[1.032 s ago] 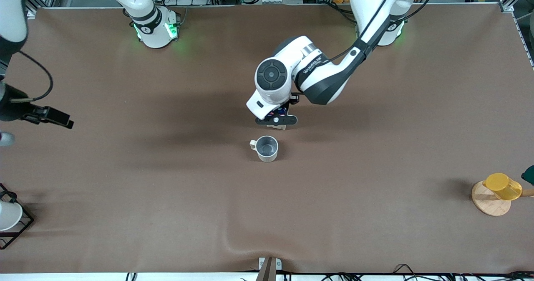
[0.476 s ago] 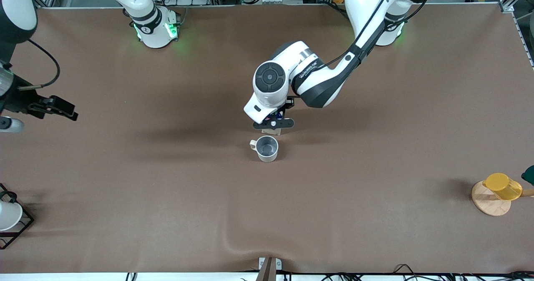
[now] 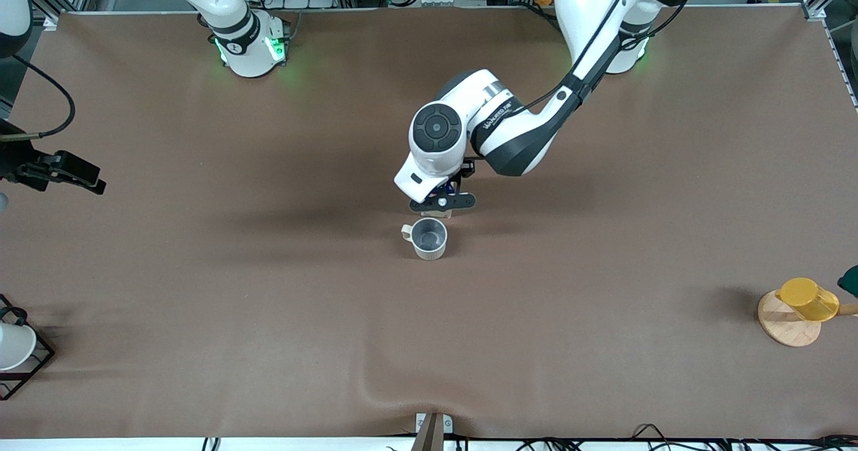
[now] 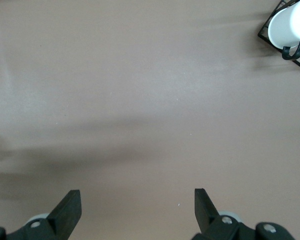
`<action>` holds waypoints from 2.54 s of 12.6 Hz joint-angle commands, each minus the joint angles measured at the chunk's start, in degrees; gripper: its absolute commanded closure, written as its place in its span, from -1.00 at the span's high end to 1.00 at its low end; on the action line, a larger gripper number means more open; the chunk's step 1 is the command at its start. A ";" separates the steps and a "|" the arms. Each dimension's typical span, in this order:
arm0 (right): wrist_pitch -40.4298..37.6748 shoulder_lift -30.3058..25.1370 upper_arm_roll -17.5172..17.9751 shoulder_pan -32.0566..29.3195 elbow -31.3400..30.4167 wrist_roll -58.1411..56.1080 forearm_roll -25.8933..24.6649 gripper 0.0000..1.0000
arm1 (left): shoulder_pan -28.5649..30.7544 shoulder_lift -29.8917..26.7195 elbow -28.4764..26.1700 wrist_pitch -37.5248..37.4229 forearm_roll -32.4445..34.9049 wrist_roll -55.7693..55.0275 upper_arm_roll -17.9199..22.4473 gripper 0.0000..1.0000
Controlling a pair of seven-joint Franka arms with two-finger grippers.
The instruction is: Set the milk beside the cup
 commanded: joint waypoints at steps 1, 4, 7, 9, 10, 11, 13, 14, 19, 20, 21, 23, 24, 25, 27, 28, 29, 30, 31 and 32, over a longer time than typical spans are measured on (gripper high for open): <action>-4.37 0.61 0.66 -2.45 2.81 0.39 1.90 1.00 | -0.23 -2.06 1.01 -1.04 -1.22 -1.19 0.19 1.00; -7.65 -0.79 0.93 -2.20 2.82 -0.92 2.80 1.00 | 2.83 -8.02 1.45 -0.78 -3.67 -1.54 0.27 1.00; -4.66 -2.64 0.84 -2.29 -0.16 -2.67 2.36 1.00 | 8.45 -15.05 1.28 -3.22 -4.13 -1.63 0.45 1.00; 0.49 -7.88 0.93 -2.11 -8.38 -2.95 2.36 1.00 | 12.84 -20.15 1.10 -5.17 -2.90 -1.19 0.71 1.00; 2.01 -9.05 0.93 -2.11 -10.61 -3.03 2.36 1.00 | 15.99 -21.74 1.19 -5.17 -1.33 -0.59 0.80 1.00; 1.94 -8.88 0.93 -2.20 -10.20 -3.21 2.36 1.00 | 19.42 -23.23 1.37 -5.17 0.17 2.12 0.19 1.00; 2.20 -8.62 0.75 -2.55 -9.33 -8.80 1.92 1.00 | 25.92 -27.71 1.19 -6.04 -1.22 16.57 0.36 1.00; 2.20 -8.10 0.67 -2.55 -8.36 -10.49 1.40 1.00 | 28.57 -29.56 0.84 -6.75 -1.40 19.17 0.36 1.00; 1.32 -7.21 0.67 -2.46 -6.15 -6.67 1.13 1.00 | 36.40 -33.53 -2.58 -14.58 -1.40 23.39 0.19 1.00; 1.32 -7.21 0.67 -2.11 -6.15 -5.42 0.87 1.00 | 36.94 -33.53 -2.59 -14.58 -1.40 25.94 0.27 1.00; 0.97 -7.21 0.75 -2.11 -6.15 -5.32 0.87 1.00 | 37.55 -33.62 -2.76 -14.84 -1.40 26.31 0.27 1.00; 0.18 -7.21 0.75 -2.20 -6.15 -5.32 0.78 1.00 | 38.70 -35.02 -2.94 -15.54 -1.40 27.89 0.19 1.00; 0.09 -7.21 0.75 -2.20 -6.24 -5.32 0.86 1.00 | 39.22 -36.24 -3.20 -16.15 -1.49 30.77 0.27 1.00; 0.09 -7.21 0.75 -2.11 -6.24 -5.32 0.86 1.00 | 39.32 -37.39 -3.81 -16.77 -1.57 32.19 0.54 1.00; 0.09 -7.21 0.93 -1.94 -6.15 -5.23 0.78 1.00 | 37.22 -40.02 -6.35 -17.56 -1.75 32.82 3.33 1.00; 0.09 -7.21 0.93 -2.02 -6.15 -5.32 0.86 1.00 | 35.64 -41.78 -8.37 -17.56 -1.92 34.21 5.96 1.00; 0.00 -7.21 0.93 -2.02 -6.24 -5.23 0.86 1.00 | 34.50 -42.49 -9.35 -17.56 -2.01 36.75 8.08 1.00; -0.26 -7.21 0.93 -2.11 -6.24 -5.32 0.86 1.00 | 33.53 -42.67 -9.62 -18.00 -2.01 39.21 9.49 1.00; -0.44 -7.21 0.93 -2.20 -6.24 -5.32 0.86 1.00 | 32.04 -42.93 -9.62 -18.87 -2.01 39.76 11.59 1.00; -0.44 -7.21 0.93 -2.20 -6.24 -5.32 0.86 1.00 | 29.85 -42.94 -9.53 -19.14 -2.01 39.76 14.14 1.00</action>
